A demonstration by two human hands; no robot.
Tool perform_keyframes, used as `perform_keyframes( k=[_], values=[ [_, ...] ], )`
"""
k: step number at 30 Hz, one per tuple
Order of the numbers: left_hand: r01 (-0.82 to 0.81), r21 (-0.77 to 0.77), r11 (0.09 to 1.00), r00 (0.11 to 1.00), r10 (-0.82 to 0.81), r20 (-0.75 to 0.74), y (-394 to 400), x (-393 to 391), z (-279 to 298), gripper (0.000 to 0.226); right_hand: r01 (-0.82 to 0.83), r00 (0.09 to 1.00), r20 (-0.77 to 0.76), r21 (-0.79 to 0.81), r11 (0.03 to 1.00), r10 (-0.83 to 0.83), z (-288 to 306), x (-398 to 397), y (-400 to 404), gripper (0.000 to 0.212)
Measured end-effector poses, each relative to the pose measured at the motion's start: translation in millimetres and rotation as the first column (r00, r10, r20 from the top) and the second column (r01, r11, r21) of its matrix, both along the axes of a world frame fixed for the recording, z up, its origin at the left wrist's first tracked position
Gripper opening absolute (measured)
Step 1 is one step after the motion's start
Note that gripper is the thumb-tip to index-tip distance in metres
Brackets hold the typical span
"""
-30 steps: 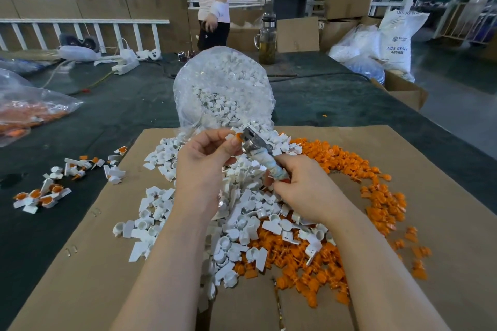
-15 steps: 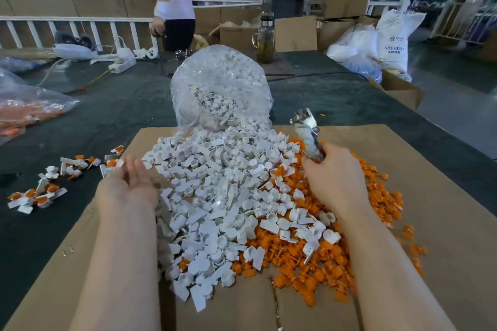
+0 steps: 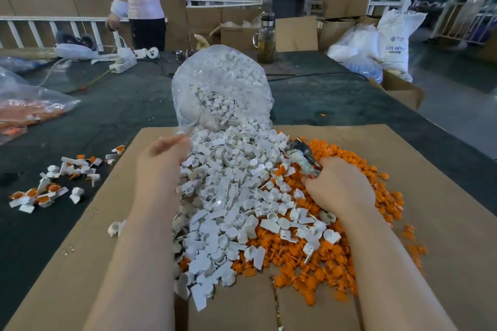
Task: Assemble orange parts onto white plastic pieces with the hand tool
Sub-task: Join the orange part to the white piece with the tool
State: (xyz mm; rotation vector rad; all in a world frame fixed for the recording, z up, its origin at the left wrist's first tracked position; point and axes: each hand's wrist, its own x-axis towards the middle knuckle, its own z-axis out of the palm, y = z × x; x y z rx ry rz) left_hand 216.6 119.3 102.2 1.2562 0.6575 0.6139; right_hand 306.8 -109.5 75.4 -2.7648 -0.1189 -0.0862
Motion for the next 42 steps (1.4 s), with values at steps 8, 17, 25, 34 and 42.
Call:
perform_keyframes(
  k=[8, 17, 25, 34, 42],
  values=[
    [0.555, 0.582, 0.594, 0.805, -0.206, -0.556, -32.0, 15.3, -18.3, 0.035, 0.06, 0.998, -0.006, -0.125, 0.99, -0.061, 1.9, -5.2, 5.2, 0.018],
    [0.382, 0.719, 0.581, 0.904, -0.075, -0.42, -33.3, 20.8, -25.6, 0.009, 0.026, 0.997, 0.068, -0.032, 0.999, -0.024, 1.4, -4.9, 7.6, 0.01],
    [0.241, 0.472, 0.848, 0.968, -0.176, -0.179, -33.2, 18.5, -17.4, 0.002, -0.081, 0.984, 0.178, 0.341, 0.937, 0.021, 2.9, 1.8, 9.4, 0.015],
    [0.155, 0.275, 0.949, 0.987, -0.16, -0.002, -51.7, 20.5, -9.6, 0.008, -0.322, 0.941, 0.287, 0.6, 0.732, 0.179, 9.7, -14.4, 32.2, 0.017],
    [0.128, 0.363, 0.923, 0.989, -0.148, 0.028, -63.5, 17.8, -8.3, 0.013, -0.398, 0.91, 0.358, 0.617, 0.679, 0.208, 10.3, -21.1, 40.2, 0.031]
  ],
)
